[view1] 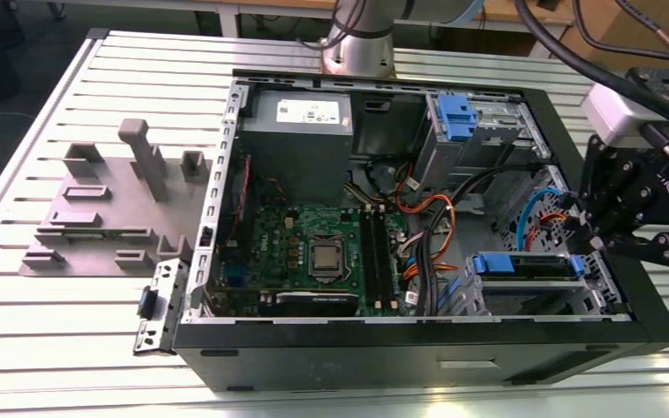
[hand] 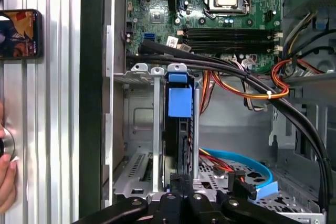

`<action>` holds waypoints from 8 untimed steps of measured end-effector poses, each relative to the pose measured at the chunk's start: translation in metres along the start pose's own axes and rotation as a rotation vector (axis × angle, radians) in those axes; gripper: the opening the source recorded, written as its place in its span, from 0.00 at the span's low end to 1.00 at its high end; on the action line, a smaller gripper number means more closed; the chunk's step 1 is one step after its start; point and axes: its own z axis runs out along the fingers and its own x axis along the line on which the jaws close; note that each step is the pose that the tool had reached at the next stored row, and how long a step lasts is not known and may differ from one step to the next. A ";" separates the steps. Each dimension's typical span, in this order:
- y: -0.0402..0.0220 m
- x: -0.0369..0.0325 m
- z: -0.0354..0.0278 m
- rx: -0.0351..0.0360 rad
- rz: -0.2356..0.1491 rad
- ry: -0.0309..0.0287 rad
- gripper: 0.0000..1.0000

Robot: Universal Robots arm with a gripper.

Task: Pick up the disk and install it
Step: 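Insert the first disk wire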

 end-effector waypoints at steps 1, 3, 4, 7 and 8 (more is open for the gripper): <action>-0.0004 -0.0005 -0.0007 0.0000 0.000 -0.0001 0.11; -0.0007 -0.0020 -0.0034 0.0000 0.000 0.0001 0.11; -0.0009 -0.0028 -0.0046 0.0000 0.000 0.0000 0.11; -0.0020 -0.0052 -0.0064 0.0000 0.000 -0.0001 0.11; -0.0034 -0.0065 -0.0064 -0.0001 0.000 -0.0001 0.11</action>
